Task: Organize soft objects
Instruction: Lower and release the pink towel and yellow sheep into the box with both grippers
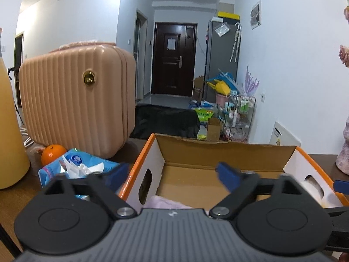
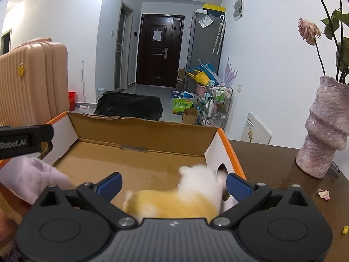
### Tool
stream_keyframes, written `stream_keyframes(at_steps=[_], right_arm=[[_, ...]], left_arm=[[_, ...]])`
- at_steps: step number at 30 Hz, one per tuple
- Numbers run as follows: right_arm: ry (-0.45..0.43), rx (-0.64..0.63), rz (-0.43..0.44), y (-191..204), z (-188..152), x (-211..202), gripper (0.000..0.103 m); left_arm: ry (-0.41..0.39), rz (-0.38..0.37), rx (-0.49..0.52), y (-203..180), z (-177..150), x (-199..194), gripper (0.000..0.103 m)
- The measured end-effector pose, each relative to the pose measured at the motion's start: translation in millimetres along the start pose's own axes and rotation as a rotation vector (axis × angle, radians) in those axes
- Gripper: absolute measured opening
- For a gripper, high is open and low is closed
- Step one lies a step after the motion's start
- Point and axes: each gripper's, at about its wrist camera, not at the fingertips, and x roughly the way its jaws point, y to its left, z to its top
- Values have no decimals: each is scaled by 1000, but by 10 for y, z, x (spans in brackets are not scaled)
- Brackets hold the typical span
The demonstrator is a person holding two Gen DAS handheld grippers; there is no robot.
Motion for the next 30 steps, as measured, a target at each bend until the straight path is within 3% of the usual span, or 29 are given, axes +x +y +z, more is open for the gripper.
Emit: stream_keyframes(at_steps=[3,19,26,30], right_arm=[[-1,-2,5,-6,-1,9,102],[7,-12,-16,26,-25,-64,102],[-19,6,-22,-73,-45,-236,102],[-48,18,-21,-130,-36,-387,102]], left_arm=[[-25,16,22,-39,-7,-43,103],[5,24,12,-6,-31,-81,103],[-28,27,11,53,-66,-275,103],[-90,23,-22,112,-32,-468,103]])
